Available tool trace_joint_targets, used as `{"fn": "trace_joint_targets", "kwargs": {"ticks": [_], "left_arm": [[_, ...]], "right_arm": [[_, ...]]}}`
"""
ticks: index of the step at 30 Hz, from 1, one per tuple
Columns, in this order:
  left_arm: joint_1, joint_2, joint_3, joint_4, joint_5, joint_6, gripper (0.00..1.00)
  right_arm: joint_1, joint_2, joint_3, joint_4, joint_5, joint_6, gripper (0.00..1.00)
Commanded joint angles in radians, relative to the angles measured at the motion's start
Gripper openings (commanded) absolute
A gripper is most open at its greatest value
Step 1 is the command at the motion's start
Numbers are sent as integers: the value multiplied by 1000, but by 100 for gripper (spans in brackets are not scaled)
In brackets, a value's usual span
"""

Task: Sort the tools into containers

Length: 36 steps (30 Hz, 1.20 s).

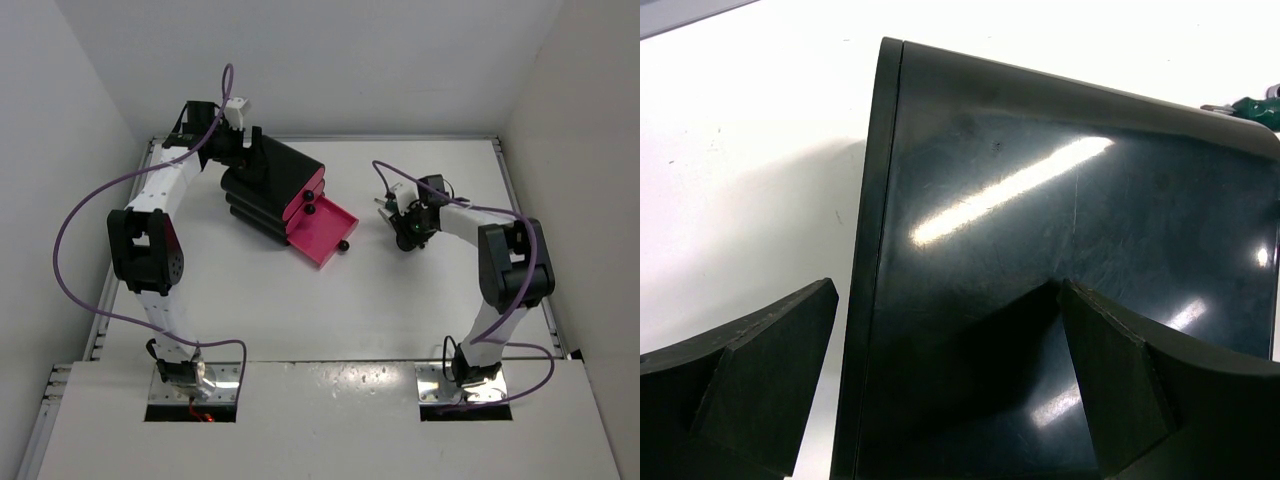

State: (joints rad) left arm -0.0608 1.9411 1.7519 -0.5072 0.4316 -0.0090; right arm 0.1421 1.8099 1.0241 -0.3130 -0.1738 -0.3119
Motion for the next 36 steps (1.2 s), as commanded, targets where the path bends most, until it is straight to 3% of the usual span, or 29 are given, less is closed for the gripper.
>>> {"fn": "trace_joint_targets", "kwargs": {"ticks": [1, 10, 17, 20, 28, 36], "left_arm": [[-17, 70, -49, -128, -105, 58, 99], [-17, 70, -49, -119, -105, 58, 99], [-17, 70, -49, -119, -105, 67, 99], [-17, 70, -49, -119, -105, 67, 99], [-17, 70, -49, -109, -96, 57, 99], [-17, 70, -58, -109, -86, 47, 99]], "right_arm": [[5, 8, 42, 46, 57, 2, 47], [14, 92, 108, -38, 85, -7, 36], [24, 101, 99, -66, 65, -41, 14], [24, 28, 88, -90, 5, -50, 5], [46, -190, 140, -184, -162, 80, 1], [189, -112, 261, -204, -214, 299, 0]]}}
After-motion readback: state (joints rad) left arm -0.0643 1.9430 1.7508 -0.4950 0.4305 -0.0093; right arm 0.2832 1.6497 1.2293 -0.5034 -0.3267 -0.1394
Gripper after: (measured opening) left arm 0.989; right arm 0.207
